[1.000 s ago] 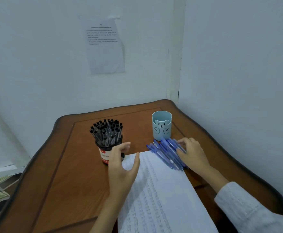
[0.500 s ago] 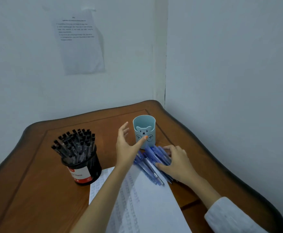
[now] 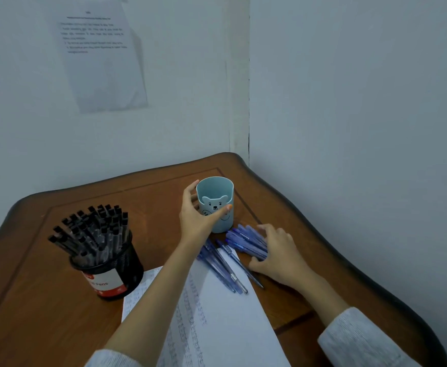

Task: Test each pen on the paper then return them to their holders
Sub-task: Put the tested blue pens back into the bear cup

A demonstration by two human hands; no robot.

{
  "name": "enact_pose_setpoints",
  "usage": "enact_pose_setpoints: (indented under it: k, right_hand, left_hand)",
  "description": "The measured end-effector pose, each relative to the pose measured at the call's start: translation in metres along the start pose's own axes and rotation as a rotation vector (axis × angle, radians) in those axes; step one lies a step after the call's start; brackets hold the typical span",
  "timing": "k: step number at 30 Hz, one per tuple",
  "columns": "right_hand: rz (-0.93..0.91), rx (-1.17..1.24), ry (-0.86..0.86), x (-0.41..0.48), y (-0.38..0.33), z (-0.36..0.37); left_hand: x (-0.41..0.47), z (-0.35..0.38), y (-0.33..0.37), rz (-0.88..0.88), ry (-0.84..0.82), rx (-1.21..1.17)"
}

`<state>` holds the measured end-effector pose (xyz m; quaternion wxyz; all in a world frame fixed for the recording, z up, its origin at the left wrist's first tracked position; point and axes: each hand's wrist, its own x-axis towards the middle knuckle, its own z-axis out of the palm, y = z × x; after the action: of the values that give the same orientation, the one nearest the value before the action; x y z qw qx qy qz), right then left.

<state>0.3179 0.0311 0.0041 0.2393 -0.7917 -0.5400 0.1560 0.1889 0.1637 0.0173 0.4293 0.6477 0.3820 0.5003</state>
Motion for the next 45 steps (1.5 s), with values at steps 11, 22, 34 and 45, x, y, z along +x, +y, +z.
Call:
enact_pose_setpoints:
  k: [11, 22, 34, 45]
  right_hand:
    - [-0.039, -0.133, 0.027, -0.009, -0.002, 0.002]
    - [-0.1, 0.252, -0.079, -0.018, 0.0, -0.017]
    - [-0.135, 0.943, -0.037, -0.049, -0.047, -0.044]
    - [-0.355, 1.183, 0.113, -0.057, -0.13, -0.061]
  left_hand:
    - [-0.021, -0.022, 0.018, 0.141, 0.078, -0.032]
    - [-0.055, -0.052, 0.03, 0.163, 0.072, -0.035]
    - [-0.109, -0.082, 0.04, 0.135, 0.034, -0.01]
    - [-0.145, -0.082, 0.057, 0.137, -0.025, 0.02]
